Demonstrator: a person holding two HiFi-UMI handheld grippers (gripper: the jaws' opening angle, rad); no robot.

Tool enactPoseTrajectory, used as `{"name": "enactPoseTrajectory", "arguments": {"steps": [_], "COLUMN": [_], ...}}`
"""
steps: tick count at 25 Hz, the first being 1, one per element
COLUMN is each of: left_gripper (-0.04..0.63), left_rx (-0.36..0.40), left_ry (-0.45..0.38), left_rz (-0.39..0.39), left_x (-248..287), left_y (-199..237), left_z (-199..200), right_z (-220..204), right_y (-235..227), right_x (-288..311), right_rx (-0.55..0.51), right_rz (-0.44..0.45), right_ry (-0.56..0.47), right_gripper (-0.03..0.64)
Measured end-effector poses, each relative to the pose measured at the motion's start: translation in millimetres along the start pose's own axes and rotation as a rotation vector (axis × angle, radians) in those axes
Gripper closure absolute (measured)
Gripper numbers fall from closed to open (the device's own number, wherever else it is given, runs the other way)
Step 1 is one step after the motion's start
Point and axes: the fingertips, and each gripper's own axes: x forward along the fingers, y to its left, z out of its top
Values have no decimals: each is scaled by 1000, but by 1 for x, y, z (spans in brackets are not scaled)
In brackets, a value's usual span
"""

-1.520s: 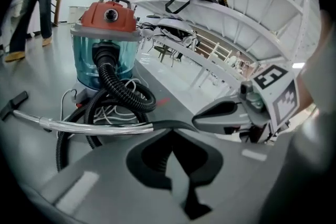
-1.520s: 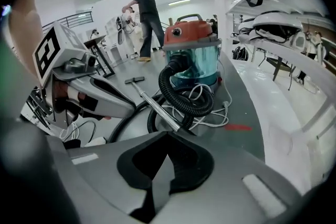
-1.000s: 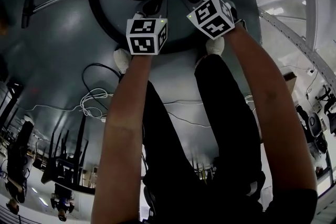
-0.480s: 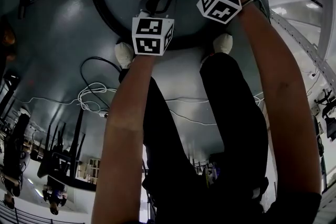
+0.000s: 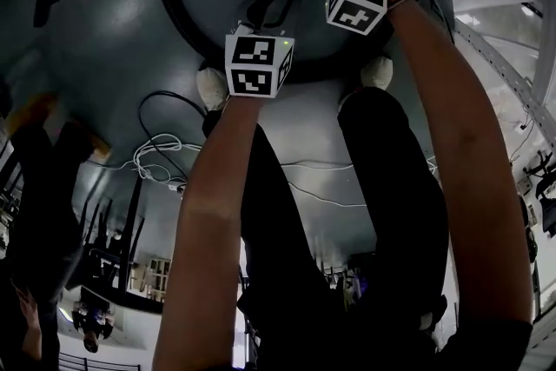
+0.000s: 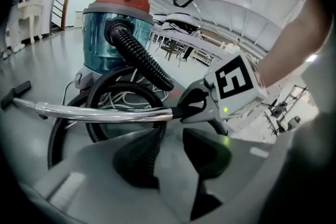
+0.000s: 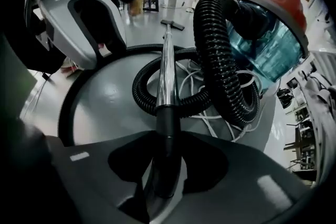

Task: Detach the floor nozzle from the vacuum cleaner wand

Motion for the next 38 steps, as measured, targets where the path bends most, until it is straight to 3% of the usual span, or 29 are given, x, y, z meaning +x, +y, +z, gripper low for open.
{"name": "enactPoseTrajectory", "arguments": {"steps": [10,22,28,32,35,38], "left_gripper": [448,417,408,368,330,300], "left_rx": [25,-172,-364,-522,-624,-794], "left_ry": [-32,-22,42,6,-14,-34], "left_rz": [25,36,31,13,44,79], "left_x": [-24,-114,-156,-169,-169,-164], "left_y": [-6,-5,-3,-7,-4,7], "left_z": [28,34,25,34,41,42], "right_z": [23,73,94,102,106,109], "right_y": [26,63,85,98,102,101], "right_x": [-53,-150,-192,-209,-218,-224], "right_rx": [47,86,111,122,126,123], "right_rz": [-9,-51,-73,-84,-91,-105], "right_ry": [-32,-69,-54,-44,-38,-42], "right_gripper": [463,463,463,463,463,463]}}
